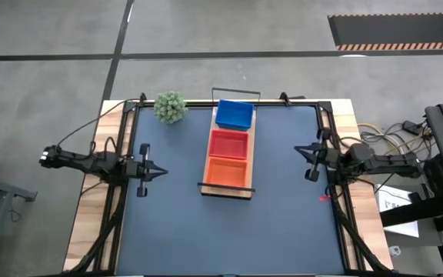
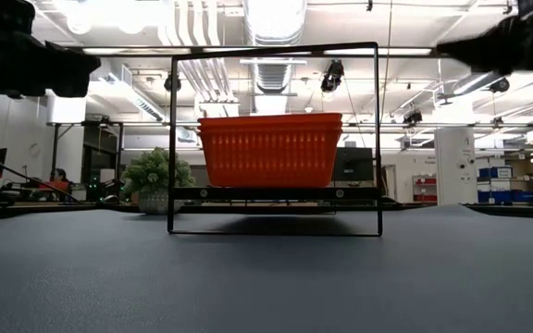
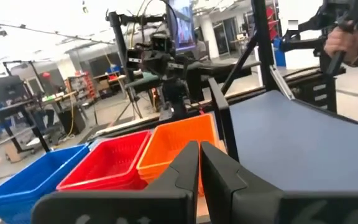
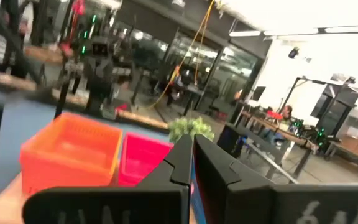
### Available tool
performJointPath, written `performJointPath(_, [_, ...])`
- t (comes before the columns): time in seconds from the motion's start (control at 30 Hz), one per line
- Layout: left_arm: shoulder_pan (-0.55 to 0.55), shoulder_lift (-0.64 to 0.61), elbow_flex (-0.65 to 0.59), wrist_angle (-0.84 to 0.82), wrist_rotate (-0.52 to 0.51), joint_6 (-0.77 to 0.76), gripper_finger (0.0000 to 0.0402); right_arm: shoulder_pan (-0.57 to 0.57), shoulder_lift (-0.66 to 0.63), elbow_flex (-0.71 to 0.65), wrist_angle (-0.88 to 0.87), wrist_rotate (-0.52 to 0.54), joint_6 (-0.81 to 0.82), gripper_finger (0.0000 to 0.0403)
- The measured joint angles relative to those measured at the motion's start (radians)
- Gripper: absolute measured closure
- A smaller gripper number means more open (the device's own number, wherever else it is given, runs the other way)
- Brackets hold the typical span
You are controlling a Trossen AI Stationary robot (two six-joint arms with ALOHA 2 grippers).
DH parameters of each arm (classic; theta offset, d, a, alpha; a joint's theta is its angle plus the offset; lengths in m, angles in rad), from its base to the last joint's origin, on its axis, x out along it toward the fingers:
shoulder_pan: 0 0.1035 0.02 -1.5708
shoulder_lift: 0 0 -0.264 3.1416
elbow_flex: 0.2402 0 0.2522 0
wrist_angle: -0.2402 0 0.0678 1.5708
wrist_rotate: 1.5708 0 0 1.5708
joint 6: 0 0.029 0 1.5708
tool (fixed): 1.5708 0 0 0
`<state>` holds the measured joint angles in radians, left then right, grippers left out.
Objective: Stack baskets on shelf by color
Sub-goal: Return to Home Position
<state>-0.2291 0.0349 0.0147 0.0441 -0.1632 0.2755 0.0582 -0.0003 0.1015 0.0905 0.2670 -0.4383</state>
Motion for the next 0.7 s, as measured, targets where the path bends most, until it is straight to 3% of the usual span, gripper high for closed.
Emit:
performJointPath(0.2, [0.0, 0.012, -0.006, 0.02, -0.008, -0.025, 0.0402, 0.0, 0.0, -0.035, 0.034, -0.014, -0.028, 0.0394])
performJointPath(0.43, [0.0, 0.015, -0.007, 0.019, -0.01, -0.033, 0.0402, 0.0, 0.025, -0.089, 0.128, -0.164, -0.015, 0.0394])
performJointPath(0.7, [0.0, 0.022, -0.008, 0.024, -0.011, -0.033, 0.0402, 0.0, 0.046, -0.089, 0.091, -0.166, 0.256, 0.0394])
